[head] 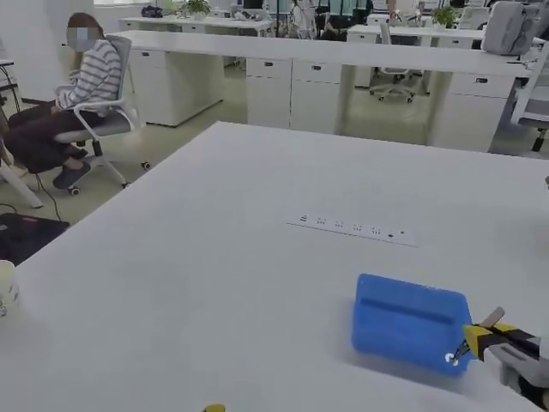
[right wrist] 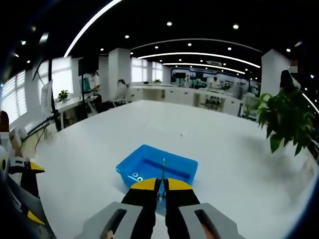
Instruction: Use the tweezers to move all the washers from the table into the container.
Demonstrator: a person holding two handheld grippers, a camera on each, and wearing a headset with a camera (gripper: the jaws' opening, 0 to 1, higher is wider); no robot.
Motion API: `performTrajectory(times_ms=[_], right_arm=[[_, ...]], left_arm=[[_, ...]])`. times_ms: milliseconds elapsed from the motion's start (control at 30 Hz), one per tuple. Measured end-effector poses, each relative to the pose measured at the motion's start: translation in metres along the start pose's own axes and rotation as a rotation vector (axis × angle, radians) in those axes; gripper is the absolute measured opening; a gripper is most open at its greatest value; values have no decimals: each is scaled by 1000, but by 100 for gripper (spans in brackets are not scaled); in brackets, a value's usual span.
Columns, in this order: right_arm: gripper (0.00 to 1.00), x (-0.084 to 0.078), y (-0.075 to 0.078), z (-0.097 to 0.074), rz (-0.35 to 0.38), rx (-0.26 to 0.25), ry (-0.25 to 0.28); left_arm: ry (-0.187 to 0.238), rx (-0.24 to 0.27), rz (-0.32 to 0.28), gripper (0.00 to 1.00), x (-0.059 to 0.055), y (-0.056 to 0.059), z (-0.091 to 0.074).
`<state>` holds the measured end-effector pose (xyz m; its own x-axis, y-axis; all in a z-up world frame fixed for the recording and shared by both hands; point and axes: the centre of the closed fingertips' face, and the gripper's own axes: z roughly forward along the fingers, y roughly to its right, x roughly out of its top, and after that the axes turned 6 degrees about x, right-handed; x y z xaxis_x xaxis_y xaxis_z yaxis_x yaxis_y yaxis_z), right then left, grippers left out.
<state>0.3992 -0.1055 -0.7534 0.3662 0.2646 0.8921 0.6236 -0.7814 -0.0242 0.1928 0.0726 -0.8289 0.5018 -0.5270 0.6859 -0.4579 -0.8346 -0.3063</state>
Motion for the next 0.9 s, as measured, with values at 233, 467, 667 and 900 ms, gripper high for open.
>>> performTrajectory(times_ms=[233, 467, 667, 900], right_arm=[[1, 14, 1, 16, -14, 9, 11], [2, 10, 4, 39, -60, 28, -28], [2, 0, 0, 54, -62, 39, -63], [2, -18, 3, 63, -72, 43, -118]], left_arm=[[-7, 9, -3, 92, -2, -2, 1], [10, 27, -20, 91, 1, -6, 0], [-9, 19, -13, 91, -2, -5, 2], [-19, 11, -10, 91, -4, -3, 2]])
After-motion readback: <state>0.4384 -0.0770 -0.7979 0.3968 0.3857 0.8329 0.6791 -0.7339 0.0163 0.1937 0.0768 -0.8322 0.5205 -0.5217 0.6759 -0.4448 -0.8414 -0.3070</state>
